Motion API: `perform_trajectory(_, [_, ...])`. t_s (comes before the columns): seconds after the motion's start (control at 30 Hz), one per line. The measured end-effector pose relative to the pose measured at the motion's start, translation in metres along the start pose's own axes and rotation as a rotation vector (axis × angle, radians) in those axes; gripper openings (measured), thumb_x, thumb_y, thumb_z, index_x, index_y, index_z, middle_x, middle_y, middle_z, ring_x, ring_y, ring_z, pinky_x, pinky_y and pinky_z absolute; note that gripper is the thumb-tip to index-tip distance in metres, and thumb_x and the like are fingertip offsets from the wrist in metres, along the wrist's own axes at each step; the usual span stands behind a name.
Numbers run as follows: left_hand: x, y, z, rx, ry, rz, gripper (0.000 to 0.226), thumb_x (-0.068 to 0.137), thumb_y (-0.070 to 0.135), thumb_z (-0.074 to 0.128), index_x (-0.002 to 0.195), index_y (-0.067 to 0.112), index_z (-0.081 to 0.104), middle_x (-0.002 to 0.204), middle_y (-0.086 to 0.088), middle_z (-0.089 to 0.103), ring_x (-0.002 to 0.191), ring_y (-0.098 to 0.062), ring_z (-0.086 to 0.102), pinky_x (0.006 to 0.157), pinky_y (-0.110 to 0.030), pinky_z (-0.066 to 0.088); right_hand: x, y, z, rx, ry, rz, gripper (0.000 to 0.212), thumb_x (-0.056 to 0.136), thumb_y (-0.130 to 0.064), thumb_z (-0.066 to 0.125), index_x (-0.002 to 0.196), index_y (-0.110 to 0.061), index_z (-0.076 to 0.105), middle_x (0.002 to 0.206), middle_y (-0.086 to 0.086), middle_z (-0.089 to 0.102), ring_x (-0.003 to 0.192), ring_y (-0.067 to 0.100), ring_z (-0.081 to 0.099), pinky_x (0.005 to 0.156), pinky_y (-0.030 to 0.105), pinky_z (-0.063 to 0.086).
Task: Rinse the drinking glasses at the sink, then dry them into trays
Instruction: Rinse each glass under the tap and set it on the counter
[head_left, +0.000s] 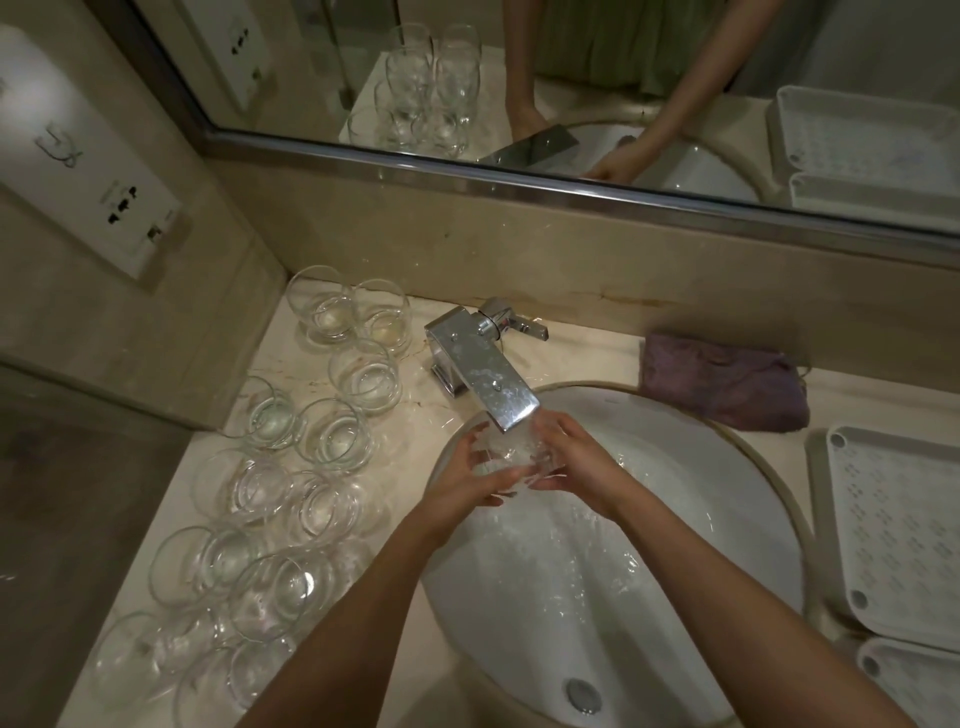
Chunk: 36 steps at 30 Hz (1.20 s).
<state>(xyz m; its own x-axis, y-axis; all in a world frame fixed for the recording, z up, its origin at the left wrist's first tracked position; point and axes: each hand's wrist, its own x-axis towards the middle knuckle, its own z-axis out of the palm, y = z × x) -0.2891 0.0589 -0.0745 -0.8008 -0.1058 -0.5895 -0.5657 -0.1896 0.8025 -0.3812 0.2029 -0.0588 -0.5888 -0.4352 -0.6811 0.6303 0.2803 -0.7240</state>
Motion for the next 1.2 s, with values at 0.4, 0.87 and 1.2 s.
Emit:
perform_trajectory(0.4, [0.006, 0.009, 0.007, -0.157, 0.023, -0.188, 0.063, 0.090, 0.027, 0.065, 0.140, 0.004, 0.033, 0.103, -0.014, 0.061, 0.074, -0.024, 0.069, 0.076, -0.035, 0.058, -0.011, 0.004, 0.002, -0.117, 0.044, -0.067, 0.023, 0.099, -0.035, 0.048, 0.121, -0.029, 0.049, 0.108, 0.005, 0.056, 0.071, 0.022, 0.062, 0.064, 0.031, 0.056])
perform_trajectory(0.87, [-0.005, 0.004, 0.005, -0.254, -0.012, -0.047, 0.052, 0.081, 0.003, 0.072, 0.124, 0.021, 0.049, 0.129, -0.002, 0.053, 0.103, -0.012, 0.062, 0.090, -0.039, 0.051, -0.007, 0.008, -0.022, -0.110, -0.146, 0.038, 0.036, 0.090, -0.032, 0.063, 0.117, -0.009, 0.065, 0.116, 0.013, 0.067, 0.107, 0.028, 0.064, 0.096, 0.043, 0.051])
perform_trajectory(1.2, [-0.003, 0.026, 0.005, 0.120, -0.017, 0.175, 0.061, 0.058, 0.028, 0.085, 0.112, 0.043, 0.059, 0.118, 0.002, 0.063, 0.103, -0.018, 0.065, 0.087, -0.031, 0.055, -0.012, 0.038, -0.001, -0.173, 0.045, -0.198, 0.062, 0.071, -0.006, 0.083, 0.122, -0.026, 0.054, 0.118, -0.009, 0.062, 0.110, 0.012, 0.061, 0.082, 0.020, 0.053])
